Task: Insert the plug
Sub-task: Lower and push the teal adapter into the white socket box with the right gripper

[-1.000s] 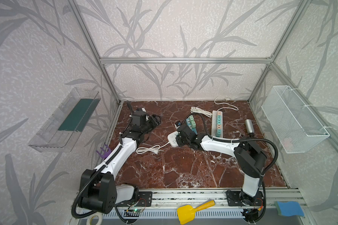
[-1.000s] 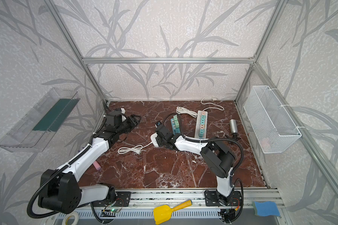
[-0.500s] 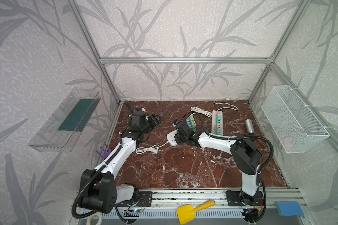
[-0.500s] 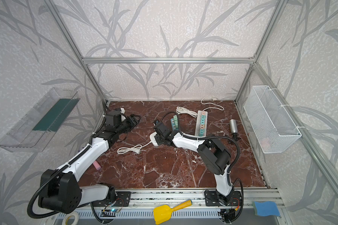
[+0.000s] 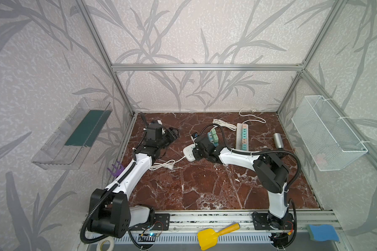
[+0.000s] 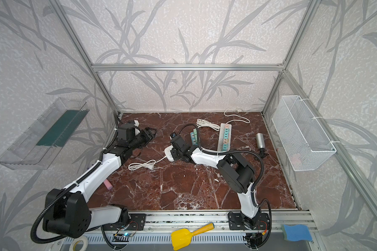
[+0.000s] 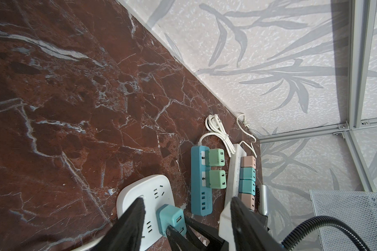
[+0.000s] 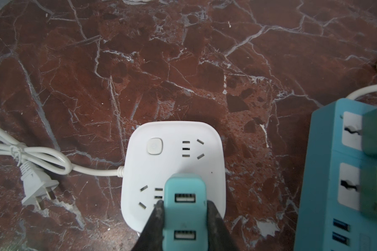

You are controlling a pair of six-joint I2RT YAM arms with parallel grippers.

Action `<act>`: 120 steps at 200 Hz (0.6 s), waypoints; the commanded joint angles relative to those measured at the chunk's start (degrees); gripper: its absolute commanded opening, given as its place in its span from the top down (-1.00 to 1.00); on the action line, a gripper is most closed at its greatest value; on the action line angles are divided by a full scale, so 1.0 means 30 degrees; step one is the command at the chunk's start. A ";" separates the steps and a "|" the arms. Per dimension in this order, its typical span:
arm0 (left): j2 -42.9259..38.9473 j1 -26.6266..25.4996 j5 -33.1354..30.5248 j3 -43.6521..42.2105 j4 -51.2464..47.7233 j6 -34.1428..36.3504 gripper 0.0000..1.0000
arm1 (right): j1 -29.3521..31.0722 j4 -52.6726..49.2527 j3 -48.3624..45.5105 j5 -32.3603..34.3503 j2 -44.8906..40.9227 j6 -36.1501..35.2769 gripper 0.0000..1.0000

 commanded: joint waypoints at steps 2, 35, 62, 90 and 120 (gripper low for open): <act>0.0045 0.0196 0.0174 -0.0121 0.0284 -0.0018 -0.27 | 0.0113 -0.6883 -0.0618 -0.1034 0.2696 -0.0057 1.00; -0.0072 0.0235 0.0085 -0.0150 0.0247 0.0055 -0.26 | 0.0149 -0.8144 0.0381 -0.0857 0.3213 0.0242 1.00; -0.0144 0.0394 -0.0242 -0.0097 -0.0066 0.0180 -0.29 | 0.0200 -0.8210 0.0581 -0.1071 0.3229 0.0491 1.00; -0.0255 0.0738 -0.0319 -0.0244 0.0057 -0.0001 -0.30 | 0.0214 -0.8373 0.1065 -0.0879 0.2415 0.0682 0.95; -0.0303 0.0928 -0.0197 -0.0301 0.0196 -0.0074 -0.29 | 0.0200 -0.8561 0.1818 -0.1023 0.3224 0.0513 1.00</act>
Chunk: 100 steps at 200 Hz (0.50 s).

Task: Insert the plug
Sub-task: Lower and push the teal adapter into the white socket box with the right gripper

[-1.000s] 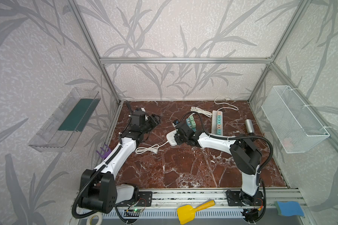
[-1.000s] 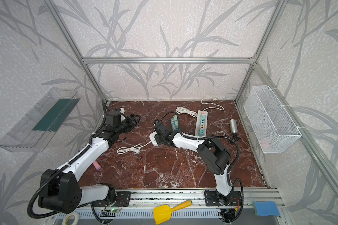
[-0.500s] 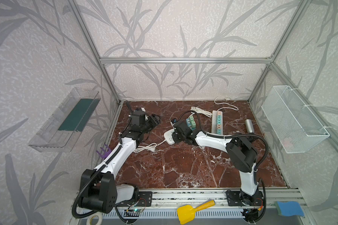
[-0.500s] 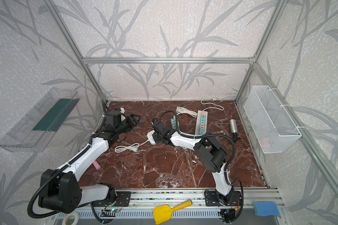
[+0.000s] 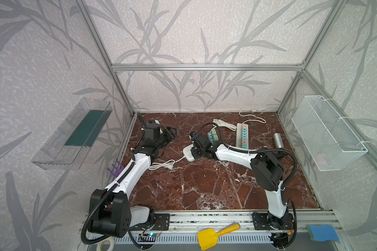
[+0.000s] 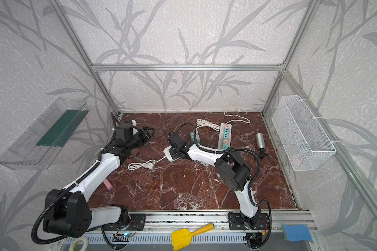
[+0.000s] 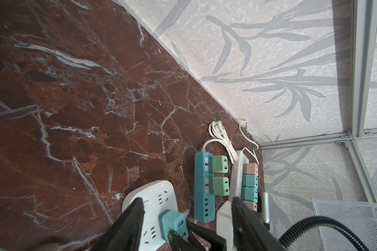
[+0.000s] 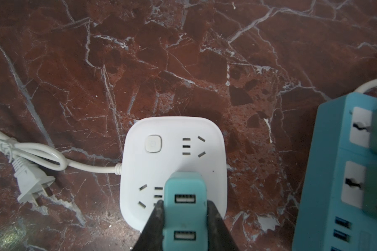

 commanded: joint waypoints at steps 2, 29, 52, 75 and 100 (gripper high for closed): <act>-0.0290 0.0217 -0.0115 -0.0246 0.0183 -0.0061 -0.30 | 0.0153 -0.5138 -0.0704 -0.1032 0.2387 0.0217 1.00; -0.0435 0.0355 -0.0072 -0.0304 0.0274 -0.0124 -0.29 | 0.0257 -0.4801 -0.1260 -0.1096 0.3509 0.0468 1.00; -0.0423 0.0452 0.0144 -0.0346 0.0449 -0.0301 -0.29 | 0.0415 -0.4951 -0.1564 -0.0492 0.3810 0.0620 1.00; -0.0419 0.0513 0.0287 -0.0360 0.0539 -0.0387 -0.29 | 0.0493 -0.5864 -0.1107 0.0101 0.3630 0.0706 0.99; -0.0490 0.0569 0.0251 -0.0393 0.0570 -0.0375 -0.29 | 0.0508 -0.6405 -0.0317 -0.0240 0.2698 0.0649 0.74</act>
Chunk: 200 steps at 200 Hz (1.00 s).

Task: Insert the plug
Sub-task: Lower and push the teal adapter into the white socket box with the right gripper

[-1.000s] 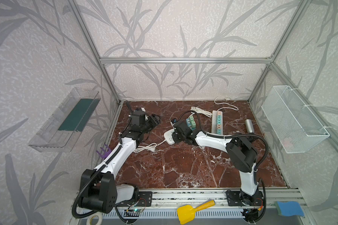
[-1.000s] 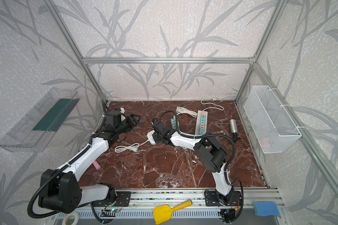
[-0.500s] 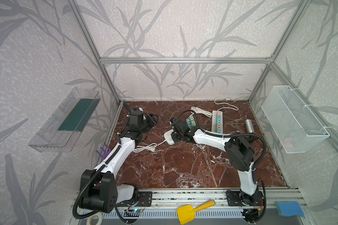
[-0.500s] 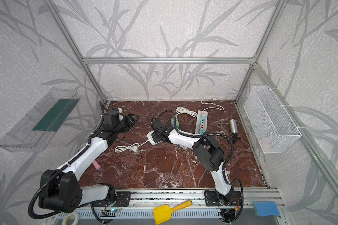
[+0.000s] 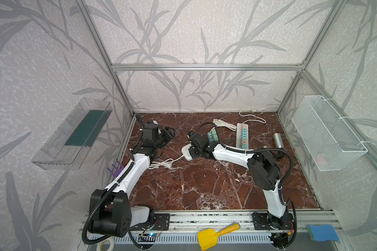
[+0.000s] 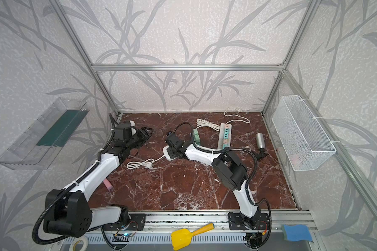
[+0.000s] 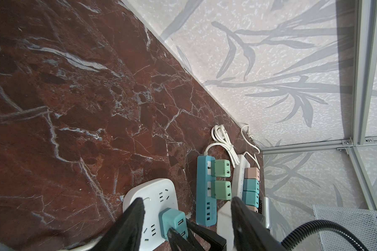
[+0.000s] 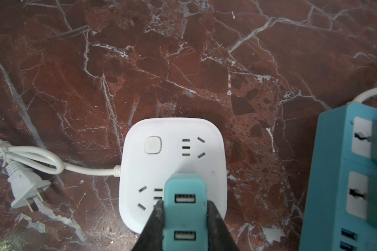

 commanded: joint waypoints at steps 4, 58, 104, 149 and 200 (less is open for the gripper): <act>-0.0469 0.0180 0.0160 -0.0204 0.0426 -0.0201 -0.29 | 0.0186 -0.6516 -0.0924 -0.1222 0.1691 0.0338 0.70; -0.0524 0.0313 0.0791 -0.0614 0.1766 -0.0456 -0.29 | 0.0118 -0.8001 0.1993 -0.0442 0.1524 -0.0145 0.17; -0.0756 0.0337 0.0583 -0.0652 0.1825 -0.0156 -0.30 | 0.0129 -0.6994 0.0849 -0.0890 -0.0001 0.0139 0.03; -0.0681 0.0374 0.0553 -0.0599 0.1738 -0.0050 -0.30 | -0.0071 -0.7117 0.1519 -0.0756 -0.2456 -0.0502 0.00; -0.0562 0.0514 0.0582 -0.0550 0.1634 -0.0030 -0.30 | -0.1001 -0.8169 0.4791 -0.1544 -0.0842 -0.1332 -0.02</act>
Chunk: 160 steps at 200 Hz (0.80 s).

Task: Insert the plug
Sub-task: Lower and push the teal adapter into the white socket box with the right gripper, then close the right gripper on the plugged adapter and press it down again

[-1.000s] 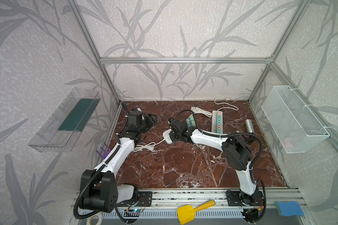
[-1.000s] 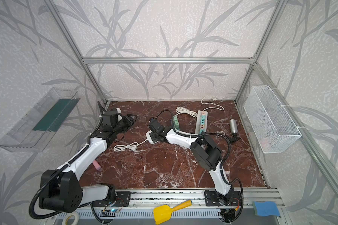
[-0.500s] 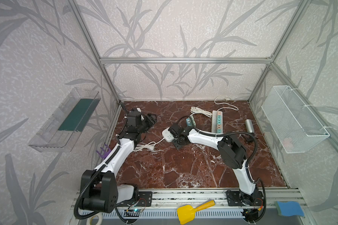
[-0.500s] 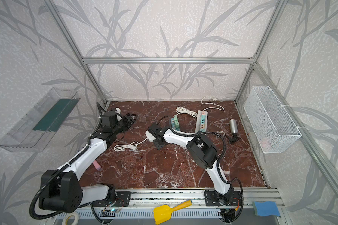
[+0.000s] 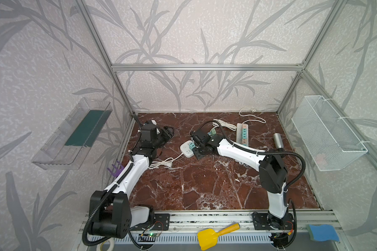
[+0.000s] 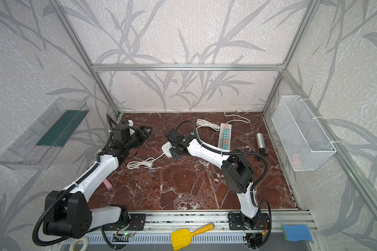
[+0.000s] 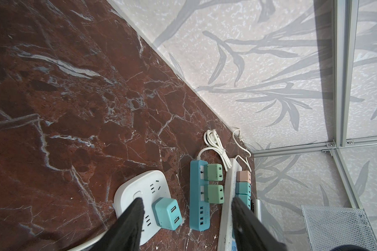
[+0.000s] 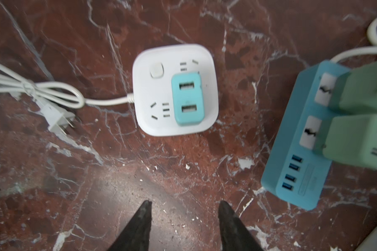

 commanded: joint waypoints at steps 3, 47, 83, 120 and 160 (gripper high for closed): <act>-0.0329 0.0153 0.0072 -0.0099 0.0346 0.0246 -0.30 | -0.0622 -0.1263 0.2008 -0.0552 0.1063 -0.0640 -0.02; -0.0363 0.0188 0.0029 -0.0114 0.0352 0.0262 -0.30 | -0.1195 -0.3637 0.6577 -0.1119 0.3905 -0.1276 -0.03; -0.0411 0.0308 0.0087 -0.0122 0.0337 0.0200 -0.30 | -0.1287 -0.5614 0.9328 -0.1302 0.5841 -0.1652 -0.02; -0.0400 0.0468 0.0174 -0.0134 0.0397 0.0043 -0.29 | -0.1315 -0.5498 0.9378 -0.1084 0.6415 -0.1633 -0.01; -0.0409 0.0617 0.0321 -0.0174 0.0526 -0.0159 -0.29 | -0.1345 -0.5450 0.8707 -0.0949 0.6904 -0.1542 0.01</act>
